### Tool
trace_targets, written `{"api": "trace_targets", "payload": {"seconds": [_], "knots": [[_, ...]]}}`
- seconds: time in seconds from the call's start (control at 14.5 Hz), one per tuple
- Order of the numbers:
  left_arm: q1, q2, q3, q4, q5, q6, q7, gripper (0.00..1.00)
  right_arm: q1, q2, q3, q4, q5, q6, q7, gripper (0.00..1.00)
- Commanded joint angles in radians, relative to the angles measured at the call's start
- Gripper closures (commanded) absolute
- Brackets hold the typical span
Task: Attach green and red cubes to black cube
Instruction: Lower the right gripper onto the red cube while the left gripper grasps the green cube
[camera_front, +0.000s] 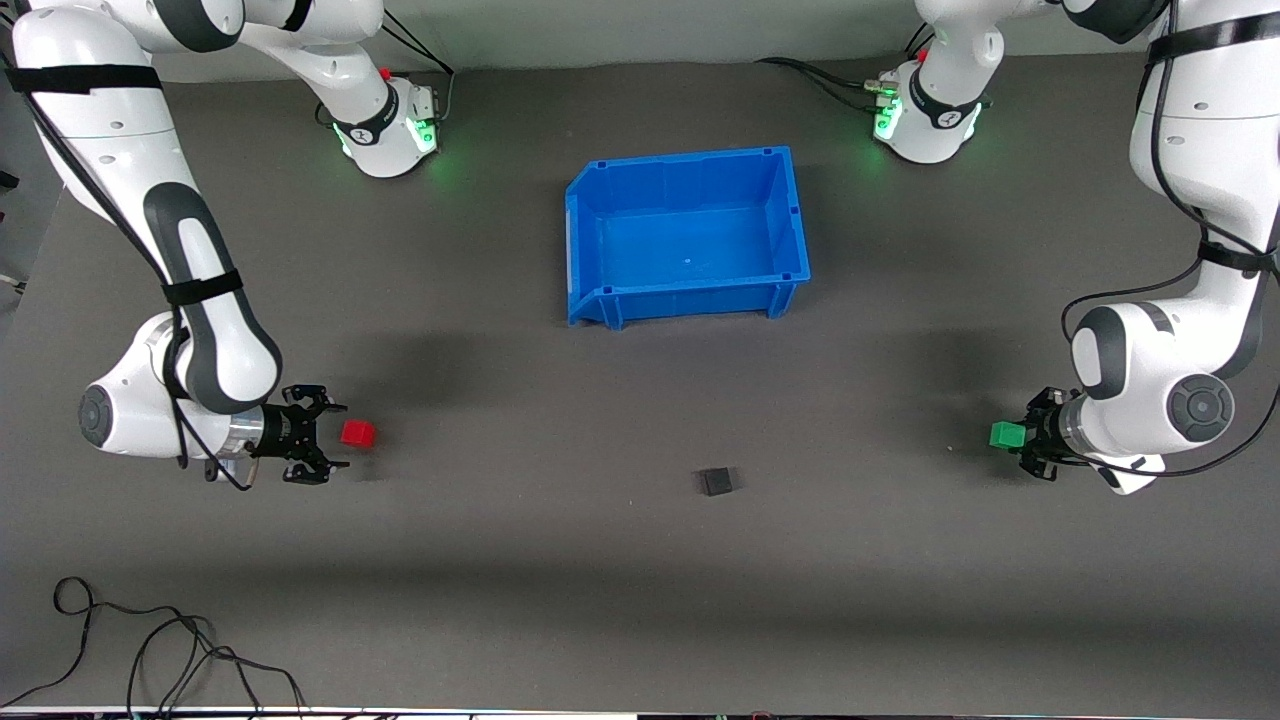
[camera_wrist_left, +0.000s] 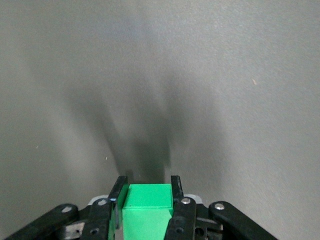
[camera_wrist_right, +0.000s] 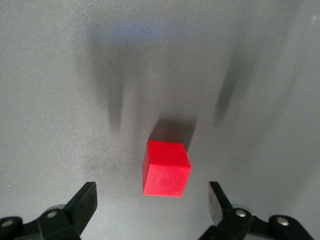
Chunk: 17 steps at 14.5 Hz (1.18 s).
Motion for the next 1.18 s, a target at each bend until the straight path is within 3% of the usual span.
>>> {"api": "trace_targets", "payload": {"seconds": [0.0, 0.28, 0.76, 0.83, 1.11], "knots": [[-0.032, -0.023, 0.006, 0.070, -0.001, -0.114, -0.073, 1.00, -0.022, -0.037, -0.003, -0.057, 0.041, 0.031, -0.067, 0.01], [-0.060, -0.020, -0.016, 0.156, -0.003, -0.174, -0.206, 1.00, -0.022, -0.032, -0.004, -0.097, 0.107, 0.059, -0.127, 0.01], [-0.070, 0.023, -0.071, 0.242, -0.003, -0.163, -0.409, 1.00, -0.011, -0.023, -0.003, -0.134, 0.135, 0.129, -0.144, 0.02], [-0.083, 0.032, -0.071, 0.253, -0.004, -0.160, -0.442, 1.00, -0.010, -0.020, -0.003, -0.138, 0.144, 0.134, -0.151, 0.11], [-0.133, 0.078, -0.071, 0.308, -0.003, -0.157, -0.542, 1.00, -0.010, -0.014, -0.003, -0.140, 0.192, 0.134, -0.216, 0.66]]}}
